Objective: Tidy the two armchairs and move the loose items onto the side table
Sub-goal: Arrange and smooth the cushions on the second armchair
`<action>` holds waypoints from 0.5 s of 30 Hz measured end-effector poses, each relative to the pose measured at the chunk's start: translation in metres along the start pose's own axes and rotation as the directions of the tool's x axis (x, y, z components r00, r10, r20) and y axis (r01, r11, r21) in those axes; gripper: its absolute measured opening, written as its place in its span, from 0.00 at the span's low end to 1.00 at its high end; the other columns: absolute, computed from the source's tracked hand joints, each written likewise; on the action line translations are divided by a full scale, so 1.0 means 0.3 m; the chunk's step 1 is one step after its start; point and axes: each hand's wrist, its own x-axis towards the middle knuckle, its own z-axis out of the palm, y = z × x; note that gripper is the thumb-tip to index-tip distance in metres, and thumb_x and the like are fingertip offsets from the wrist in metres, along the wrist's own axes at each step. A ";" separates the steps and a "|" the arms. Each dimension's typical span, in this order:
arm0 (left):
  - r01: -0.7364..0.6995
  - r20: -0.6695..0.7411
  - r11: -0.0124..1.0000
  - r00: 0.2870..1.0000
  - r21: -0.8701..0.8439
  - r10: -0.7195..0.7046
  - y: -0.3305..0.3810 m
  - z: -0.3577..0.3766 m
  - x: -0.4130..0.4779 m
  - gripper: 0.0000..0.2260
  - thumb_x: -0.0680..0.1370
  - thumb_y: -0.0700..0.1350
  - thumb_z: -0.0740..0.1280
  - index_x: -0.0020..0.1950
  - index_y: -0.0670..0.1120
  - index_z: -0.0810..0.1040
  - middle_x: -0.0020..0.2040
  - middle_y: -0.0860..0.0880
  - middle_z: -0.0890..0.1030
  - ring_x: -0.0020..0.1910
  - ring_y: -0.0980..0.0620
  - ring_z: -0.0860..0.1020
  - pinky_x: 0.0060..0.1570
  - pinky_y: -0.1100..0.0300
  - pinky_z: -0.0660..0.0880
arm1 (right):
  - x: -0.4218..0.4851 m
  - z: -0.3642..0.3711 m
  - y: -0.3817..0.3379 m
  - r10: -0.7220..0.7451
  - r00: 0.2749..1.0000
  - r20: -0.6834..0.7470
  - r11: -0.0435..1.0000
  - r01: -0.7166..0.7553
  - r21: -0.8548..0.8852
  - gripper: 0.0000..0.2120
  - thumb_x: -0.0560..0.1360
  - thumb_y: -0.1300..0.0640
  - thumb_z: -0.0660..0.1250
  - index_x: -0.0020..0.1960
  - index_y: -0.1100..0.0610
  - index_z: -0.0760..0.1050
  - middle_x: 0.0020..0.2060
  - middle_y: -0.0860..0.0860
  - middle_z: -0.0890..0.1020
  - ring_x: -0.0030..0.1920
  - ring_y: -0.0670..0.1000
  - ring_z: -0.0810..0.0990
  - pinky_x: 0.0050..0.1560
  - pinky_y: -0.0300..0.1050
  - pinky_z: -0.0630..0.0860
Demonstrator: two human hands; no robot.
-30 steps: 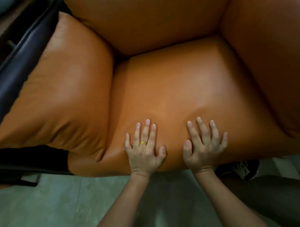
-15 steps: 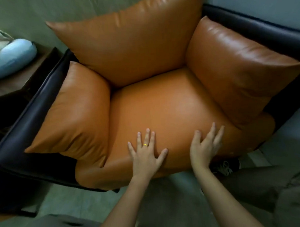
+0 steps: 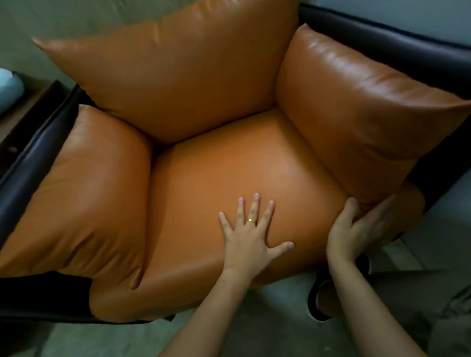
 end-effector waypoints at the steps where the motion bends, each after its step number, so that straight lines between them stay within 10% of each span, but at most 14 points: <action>1: 0.001 -0.037 1.000 0.999 0.000 -0.001 0.003 0.008 0.005 0.43 0.72 0.79 0.48 0.81 0.61 0.45 0.83 0.52 0.45 0.81 0.41 0.44 0.71 0.26 0.47 | 0.023 0.010 0.009 -0.024 1.000 -0.008 0.999 0.024 -0.029 0.37 0.80 0.37 0.55 0.82 0.48 0.44 0.82 0.52 0.50 0.81 0.58 0.46 0.78 0.67 0.47; 9: 0.000 -0.227 0.998 0.974 0.070 0.016 -0.011 0.129 0.047 0.41 0.72 0.77 0.54 0.80 0.57 0.60 0.81 0.48 0.59 0.79 0.40 0.58 0.71 0.31 0.54 | 0.056 0.137 0.021 -0.045 0.964 -0.262 0.961 -0.029 -0.274 0.36 0.79 0.36 0.51 0.81 0.55 0.54 0.79 0.55 0.60 0.80 0.60 0.53 0.77 0.65 0.52; 15: 0.031 -0.110 0.998 0.994 0.059 -0.025 0.020 0.043 0.016 0.40 0.73 0.77 0.52 0.81 0.59 0.52 0.82 0.51 0.53 0.81 0.42 0.50 0.73 0.31 0.52 | 0.048 0.029 -0.017 -0.007 1.000 -0.028 0.986 0.002 -0.169 0.36 0.79 0.37 0.53 0.82 0.51 0.51 0.81 0.52 0.55 0.81 0.59 0.47 0.77 0.61 0.46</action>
